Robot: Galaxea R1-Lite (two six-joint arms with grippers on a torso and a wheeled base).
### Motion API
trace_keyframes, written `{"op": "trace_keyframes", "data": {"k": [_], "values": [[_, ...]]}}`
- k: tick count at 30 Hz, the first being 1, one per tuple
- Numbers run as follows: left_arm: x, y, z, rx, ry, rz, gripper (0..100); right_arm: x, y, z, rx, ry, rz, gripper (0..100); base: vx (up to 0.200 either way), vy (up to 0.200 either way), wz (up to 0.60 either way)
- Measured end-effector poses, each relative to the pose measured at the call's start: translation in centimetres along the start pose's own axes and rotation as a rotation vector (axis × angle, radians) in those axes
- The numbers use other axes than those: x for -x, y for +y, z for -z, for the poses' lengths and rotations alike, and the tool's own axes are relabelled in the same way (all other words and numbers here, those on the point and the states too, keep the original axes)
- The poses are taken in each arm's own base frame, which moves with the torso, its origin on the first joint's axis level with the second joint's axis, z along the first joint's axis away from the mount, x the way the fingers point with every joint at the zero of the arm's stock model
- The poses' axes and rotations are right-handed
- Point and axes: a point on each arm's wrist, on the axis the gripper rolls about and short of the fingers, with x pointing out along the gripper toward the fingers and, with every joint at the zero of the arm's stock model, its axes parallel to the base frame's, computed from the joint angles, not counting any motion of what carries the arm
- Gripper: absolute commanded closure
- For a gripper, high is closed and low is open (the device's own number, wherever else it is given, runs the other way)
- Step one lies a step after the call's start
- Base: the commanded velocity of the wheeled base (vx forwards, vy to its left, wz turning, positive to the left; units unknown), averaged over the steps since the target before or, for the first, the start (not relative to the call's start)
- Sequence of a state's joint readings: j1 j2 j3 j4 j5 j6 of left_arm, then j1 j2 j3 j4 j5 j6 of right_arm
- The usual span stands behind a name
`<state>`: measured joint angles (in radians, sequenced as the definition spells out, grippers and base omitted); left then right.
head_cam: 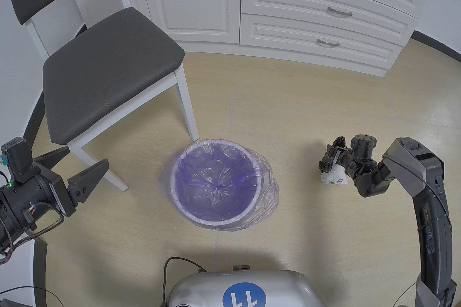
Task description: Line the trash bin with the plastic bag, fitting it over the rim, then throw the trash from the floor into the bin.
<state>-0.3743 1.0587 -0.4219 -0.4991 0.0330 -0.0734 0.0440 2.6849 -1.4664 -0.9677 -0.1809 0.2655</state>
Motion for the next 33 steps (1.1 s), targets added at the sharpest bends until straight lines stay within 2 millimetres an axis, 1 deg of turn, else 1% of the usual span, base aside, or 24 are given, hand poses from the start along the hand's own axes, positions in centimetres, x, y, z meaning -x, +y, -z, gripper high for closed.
{"op": "trace_keyframes", "data": {"k": [4, 5, 14, 17, 20, 23, 26, 30, 33], "values": [[0.0, 0.0, 0.0, 0.0, 0.001, -0.001, 0, -0.3, 0.3, 0.5, -0.029, 0.002, -0.006, 0, 0.0, 0.0, 0.0], [0.0, 0.0, 0.0, 0.0, 0.001, 0.0, 0, -0.3, 0.4, 0.7, -0.029, 0.004, -0.007, 100, 0.0, 0.0, 0.0], [0.0, 0.0, 0.0, 0.0, 0.001, 0.0, 0, -0.5, 0.3, 1.7, -0.024, 0.035, -0.001, 100, 0.0, 0.0, 0.0], [0.0, 0.0, 0.0, 0.0, 0.001, 0.0, 0, -0.1, 0.2, 1.6, -0.015, 0.053, 0.005, 100, 0.0, 0.0, 0.0], [0.0, 0.0, 0.0, 0.0, 0.0, -0.001, 0, 0.9, 0.4, 0.8, -0.006, 0.067, 0.005, 100, 0.0, 0.0, 0.0], [0.0, 0.0, 0.0, -0.003, -0.001, -0.002, 0, 2.4, 1.0, -1.0, 0.005, 0.062, -0.009, 100, 0.0, 0.0, 0.0], [0.0, 0.0, 0.0, -0.011, -0.001, -0.003, 0, 4.5, 1.5, -3.3, 0.032, 0.053, -0.023, 100, 0.0, 0.0, 0.0], [0.0, 0.0, 0.0, -0.018, -0.002, -0.004, 0, 8.1, 1.9, -5.9, 0.121, 0.064, -0.035, 100, 0.0, 0.0, 0.0], [0.0, 0.0, 0.0, -0.021, -0.001, -0.005, 0, 11.2, 2.1, -8.1, 0.187, 0.06, -0.053, 100, 0.0, 0.0, 0.0]]}}
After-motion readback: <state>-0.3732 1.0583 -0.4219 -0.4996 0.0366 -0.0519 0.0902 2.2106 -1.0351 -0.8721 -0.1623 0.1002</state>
